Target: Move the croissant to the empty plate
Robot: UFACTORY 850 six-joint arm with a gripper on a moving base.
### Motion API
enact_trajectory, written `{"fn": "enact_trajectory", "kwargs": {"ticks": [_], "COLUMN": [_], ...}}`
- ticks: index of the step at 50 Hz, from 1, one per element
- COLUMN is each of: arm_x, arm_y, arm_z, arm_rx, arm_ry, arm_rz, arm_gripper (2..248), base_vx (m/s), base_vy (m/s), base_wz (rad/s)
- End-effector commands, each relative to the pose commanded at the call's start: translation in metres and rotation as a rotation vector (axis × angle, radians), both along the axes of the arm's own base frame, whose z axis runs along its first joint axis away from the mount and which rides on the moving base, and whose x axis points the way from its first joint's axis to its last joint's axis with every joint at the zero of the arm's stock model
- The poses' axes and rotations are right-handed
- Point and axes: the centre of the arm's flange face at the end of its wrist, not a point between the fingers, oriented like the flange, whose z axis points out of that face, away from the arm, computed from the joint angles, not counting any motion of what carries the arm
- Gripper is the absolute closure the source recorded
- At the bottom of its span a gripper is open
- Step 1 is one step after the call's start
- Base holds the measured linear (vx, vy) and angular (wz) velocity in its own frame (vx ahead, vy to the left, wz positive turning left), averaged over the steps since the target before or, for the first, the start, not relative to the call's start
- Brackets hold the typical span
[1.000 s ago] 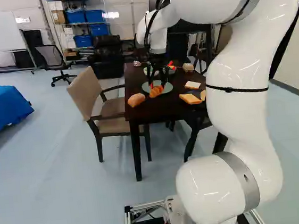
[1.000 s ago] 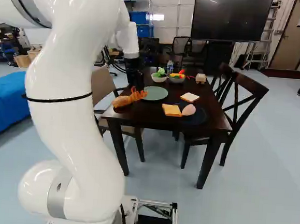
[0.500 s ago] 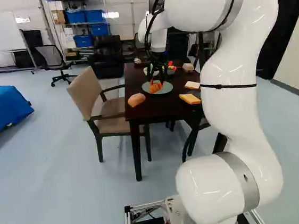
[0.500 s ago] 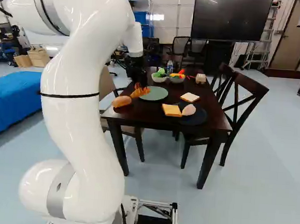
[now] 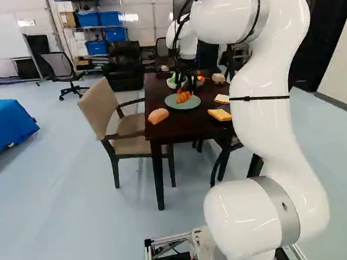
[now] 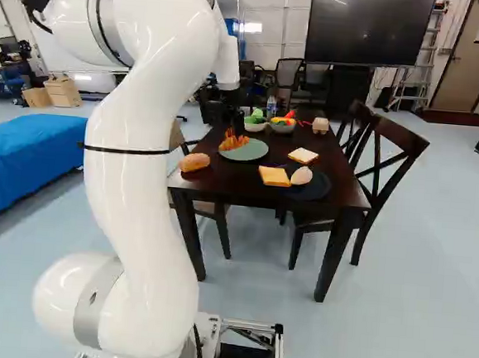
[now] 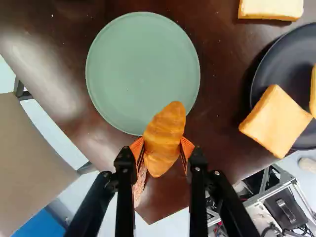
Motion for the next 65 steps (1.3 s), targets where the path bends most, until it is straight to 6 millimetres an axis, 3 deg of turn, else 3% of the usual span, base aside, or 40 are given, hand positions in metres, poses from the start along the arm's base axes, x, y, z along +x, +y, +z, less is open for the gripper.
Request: {"fn": "enact_trajectory", "kwargs": {"ticks": [13,28,65], "arm_x": [0.024,0.049,0.069], "arm_y": [-0.012,-0.013,-0.014], "arm_z": [0.0,-0.003,-0.054], "arm_rx": [-0.049,-0.058,-0.055], "arm_ry": [-0.053,-0.08,-0.046], "arm_rz": [0.015,0.02,0.023], "arm_gripper": [137,137,137], "base_vx": [0.0,0.0,0.0], "base_vy": [0.0,0.0,0.0], "base_wz": [0.0,0.0,0.0]}}
